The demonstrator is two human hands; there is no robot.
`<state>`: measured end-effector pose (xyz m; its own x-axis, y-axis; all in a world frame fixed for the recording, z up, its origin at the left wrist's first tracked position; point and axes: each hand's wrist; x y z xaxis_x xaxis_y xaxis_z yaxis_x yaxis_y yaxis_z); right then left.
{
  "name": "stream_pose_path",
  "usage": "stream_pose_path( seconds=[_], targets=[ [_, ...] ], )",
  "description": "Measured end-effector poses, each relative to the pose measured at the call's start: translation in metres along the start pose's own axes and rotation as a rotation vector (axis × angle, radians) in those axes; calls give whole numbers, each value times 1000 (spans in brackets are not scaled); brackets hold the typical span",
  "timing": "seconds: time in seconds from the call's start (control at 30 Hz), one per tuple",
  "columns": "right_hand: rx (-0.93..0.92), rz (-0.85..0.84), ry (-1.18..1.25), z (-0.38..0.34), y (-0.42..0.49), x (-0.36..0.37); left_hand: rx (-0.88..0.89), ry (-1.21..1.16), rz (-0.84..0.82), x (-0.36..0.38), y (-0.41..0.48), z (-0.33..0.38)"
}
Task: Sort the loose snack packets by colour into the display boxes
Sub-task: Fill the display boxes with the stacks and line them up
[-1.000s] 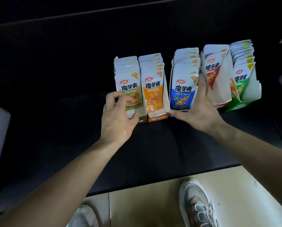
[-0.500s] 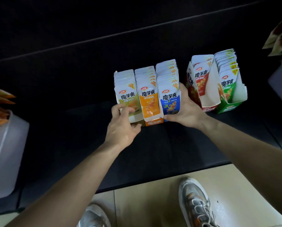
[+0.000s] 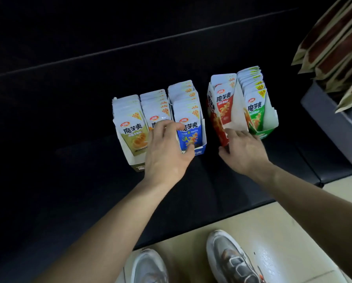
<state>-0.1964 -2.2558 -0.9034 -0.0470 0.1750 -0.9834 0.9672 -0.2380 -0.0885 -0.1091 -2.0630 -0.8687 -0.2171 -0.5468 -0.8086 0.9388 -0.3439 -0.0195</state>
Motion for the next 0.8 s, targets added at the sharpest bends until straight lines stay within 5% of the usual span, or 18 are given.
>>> stream_pose_path(
  seconds=[0.33,0.57,0.8],
  targets=[
    [-232,-137,318,-6,-26,1,38,-83,-177,59,4,12],
    [-206,447,136,23,12,-31,41,65,-131,73,11,16],
    [-303,112,-145,28,71,-45,1,32,-167,71,9,14]
  ],
)
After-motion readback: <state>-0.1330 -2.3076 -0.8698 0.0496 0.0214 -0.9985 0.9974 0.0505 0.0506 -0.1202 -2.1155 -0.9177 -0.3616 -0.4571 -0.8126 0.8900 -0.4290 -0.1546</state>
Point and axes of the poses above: each hand's wrist, its own y-axis towards the middle knuckle, its own x-axis out of the palm, z = x × y, and after that the axes turned 13 degrees about -x, right-handed
